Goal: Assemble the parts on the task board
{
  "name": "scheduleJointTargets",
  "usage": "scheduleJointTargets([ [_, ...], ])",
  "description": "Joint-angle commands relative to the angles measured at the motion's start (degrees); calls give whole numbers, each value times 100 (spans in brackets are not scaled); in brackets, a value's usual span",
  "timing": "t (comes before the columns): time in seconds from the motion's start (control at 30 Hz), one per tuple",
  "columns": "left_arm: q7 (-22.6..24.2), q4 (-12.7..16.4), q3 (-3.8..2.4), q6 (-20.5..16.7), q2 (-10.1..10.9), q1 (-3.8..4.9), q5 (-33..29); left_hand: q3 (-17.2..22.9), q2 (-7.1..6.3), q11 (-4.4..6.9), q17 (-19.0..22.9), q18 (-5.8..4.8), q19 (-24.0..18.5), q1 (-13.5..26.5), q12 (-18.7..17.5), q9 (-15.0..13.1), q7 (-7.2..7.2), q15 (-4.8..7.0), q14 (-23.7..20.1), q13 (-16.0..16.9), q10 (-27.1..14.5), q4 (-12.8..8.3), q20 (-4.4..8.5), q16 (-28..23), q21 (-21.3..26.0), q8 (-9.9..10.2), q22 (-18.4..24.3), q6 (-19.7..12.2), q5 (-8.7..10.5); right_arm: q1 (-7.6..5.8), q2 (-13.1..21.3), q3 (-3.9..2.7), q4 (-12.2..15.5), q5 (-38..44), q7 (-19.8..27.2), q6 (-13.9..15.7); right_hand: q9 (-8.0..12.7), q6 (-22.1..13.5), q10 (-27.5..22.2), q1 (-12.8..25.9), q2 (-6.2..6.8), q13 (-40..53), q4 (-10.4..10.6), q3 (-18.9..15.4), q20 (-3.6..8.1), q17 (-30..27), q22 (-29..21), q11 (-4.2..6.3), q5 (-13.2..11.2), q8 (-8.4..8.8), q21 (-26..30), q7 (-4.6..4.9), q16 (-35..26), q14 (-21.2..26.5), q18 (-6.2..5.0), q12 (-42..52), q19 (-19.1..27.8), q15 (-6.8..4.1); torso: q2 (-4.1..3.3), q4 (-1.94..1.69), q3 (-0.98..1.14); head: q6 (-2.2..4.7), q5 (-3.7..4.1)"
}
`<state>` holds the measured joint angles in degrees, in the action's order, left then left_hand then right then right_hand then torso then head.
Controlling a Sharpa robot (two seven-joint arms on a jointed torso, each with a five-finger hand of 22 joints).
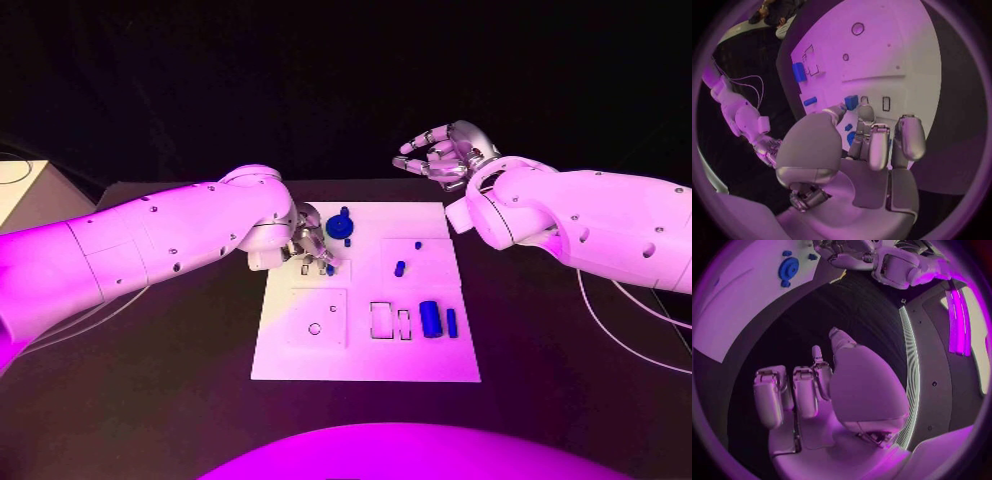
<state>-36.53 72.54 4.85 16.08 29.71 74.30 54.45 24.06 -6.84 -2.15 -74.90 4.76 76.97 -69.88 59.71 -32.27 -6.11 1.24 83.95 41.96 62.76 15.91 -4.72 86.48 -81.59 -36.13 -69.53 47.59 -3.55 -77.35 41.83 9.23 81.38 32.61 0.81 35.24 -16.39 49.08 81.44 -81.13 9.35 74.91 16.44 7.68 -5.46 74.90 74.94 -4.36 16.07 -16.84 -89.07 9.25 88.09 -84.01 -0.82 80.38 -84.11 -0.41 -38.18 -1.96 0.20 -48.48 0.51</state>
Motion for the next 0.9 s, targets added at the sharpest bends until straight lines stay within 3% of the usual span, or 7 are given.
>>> scheduleJointTargets([
  [0.03, 108, 5, 1, 168, -25, 5, -75, 158, -6, 45, -874, -35, 24, -125, 34, -61, 20, 45, 345, -11, -4, -28, 33, 30, -30, -30, -8, -40, 17, 0, -7, 1, -5, 62, 4, -117, 8, -43, -46, 48, 2, 603, 8, 20, -33, 929, 1425, 0, -27, -10, 17, -4, -25, -460, 51, -33, -539, 41, -1, 4, 2, 0, -1],
  [0.13, 127, 2, 4, 211, -34, 5, -112, 416, -30, 59, -884, -36, 24, -264, 28, -143, 34, 57, 349, -26, -15, -97, 45, 36, -32, -49, -15, -58, 22, 1, -10, 3, -8, 63, -2, -130, 8, -43, -46, 48, 2, 603, 8, 20, -33, 929, 1425, 0, -27, -10, 17, -4, -25, -460, 51, -33, -539, 41, -3, 5, 4, 2, -6],
  [0.47, 167, -26, 15, 254, -48, 4, -158, 589, -56, 64, -897, -38, 26, -306, 18, -194, 39, 62, 354, -45, -24, -136, 48, 43, -36, -52, -24, -70, 21, 2, -12, 5, -6, 64, -16, -159, 8, -43, -45, 60, -9, 602, 6, 30, -35, 917, 1423, 0, -26, -20, 19, -5, -30, -457, 51, -31, -538, 42, -2, -1, 5, -4, -9],
  [0.63, 179, -31, 20, 268, -43, 4, -175, 891, -103, 63, -906, -39, 24, -326, -13, -251, 35, 62, 357, -90, -45, -199, 50, 48, -38, -23, -28, -93, 19, 3, -10, 7, -6, 64, -17, -164, 8, -43, -45, 60, -9, 602, 6, 30, -35, 917, 1423, 0, -26, -20, 19, -5, -30, -457, 51, -31, -538, 42, -4, -2, 6, -3, -13],
  [0.83, 187, -32, 24, 286, -37, 4, -182, 1545, -234, 60, -912, -37, 20, -328, -66, -355, 22, 67, 358, -149, -79, -455, 54, 52, -41, 26, -32, -89, 6, 4, -6, 8, -6, 64, -16, -165, 8, -43, -42, 66, -9, 604, 4, 34, -36, 916, 1420, 0, -25, -26, 23, -5, -31, -457, 50, -27, -536, 42, -10, 4, 6, -1, -18],
  [0.9, 196, -32, 25, 283, -36, 4, -183, 2047, -323, 59, -927, -38, 21, -289, -106, -457, 12, 62, 365, -190, -90, -741, 55, 60, -46, 13, -40, -81, -69, 5, -5, 8, -7, 64, -14, -166, 8, -43, -42, 66, -9, 604, 4, 34, -36, 916, 1420, 0, -25, -26, 23, -5, -31, -457, 50, -27, -536, 42, -10, 4, 5, 0, -18],
])
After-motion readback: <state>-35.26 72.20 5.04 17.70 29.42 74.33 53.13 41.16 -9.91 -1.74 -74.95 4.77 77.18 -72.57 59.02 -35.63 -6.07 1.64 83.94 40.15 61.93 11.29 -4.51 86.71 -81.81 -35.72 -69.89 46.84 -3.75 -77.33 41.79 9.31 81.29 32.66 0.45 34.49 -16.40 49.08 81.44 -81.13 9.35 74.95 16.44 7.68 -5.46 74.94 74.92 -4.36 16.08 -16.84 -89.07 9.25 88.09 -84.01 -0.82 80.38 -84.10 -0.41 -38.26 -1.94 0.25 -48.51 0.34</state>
